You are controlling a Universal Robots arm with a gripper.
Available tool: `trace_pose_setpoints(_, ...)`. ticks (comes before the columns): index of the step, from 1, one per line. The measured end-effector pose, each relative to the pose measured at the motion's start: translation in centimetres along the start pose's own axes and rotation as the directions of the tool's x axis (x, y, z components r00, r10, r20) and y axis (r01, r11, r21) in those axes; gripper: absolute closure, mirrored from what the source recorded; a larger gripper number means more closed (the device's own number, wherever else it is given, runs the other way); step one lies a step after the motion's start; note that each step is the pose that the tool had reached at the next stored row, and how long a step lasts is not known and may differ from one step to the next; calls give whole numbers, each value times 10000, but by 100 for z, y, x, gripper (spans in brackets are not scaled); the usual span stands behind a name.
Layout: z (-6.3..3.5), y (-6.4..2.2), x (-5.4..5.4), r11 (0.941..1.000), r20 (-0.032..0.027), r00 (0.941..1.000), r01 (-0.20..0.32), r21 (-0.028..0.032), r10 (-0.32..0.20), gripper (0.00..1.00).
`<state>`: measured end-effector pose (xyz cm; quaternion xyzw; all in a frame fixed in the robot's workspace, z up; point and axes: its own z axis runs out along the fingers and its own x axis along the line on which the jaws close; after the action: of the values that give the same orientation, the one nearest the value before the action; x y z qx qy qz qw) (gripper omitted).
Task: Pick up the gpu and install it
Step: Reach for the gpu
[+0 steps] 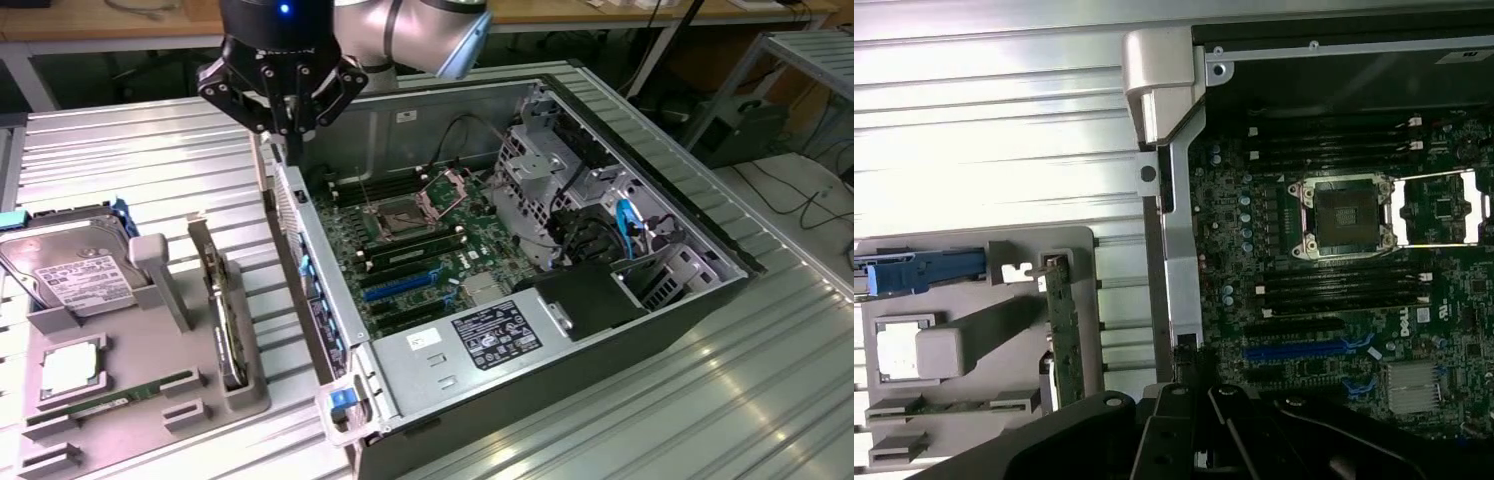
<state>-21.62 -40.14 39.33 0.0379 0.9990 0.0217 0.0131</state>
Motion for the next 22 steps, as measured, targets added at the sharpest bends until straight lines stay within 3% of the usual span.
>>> trace_pose_setpoints(15, -8, -29, 281, 10000, 0, 10000, 0, 0, 0, 89)
trace_pose_setpoints(22, -11, -104, 423, 9999, -4, 9999, 107, -3, -107, 89)
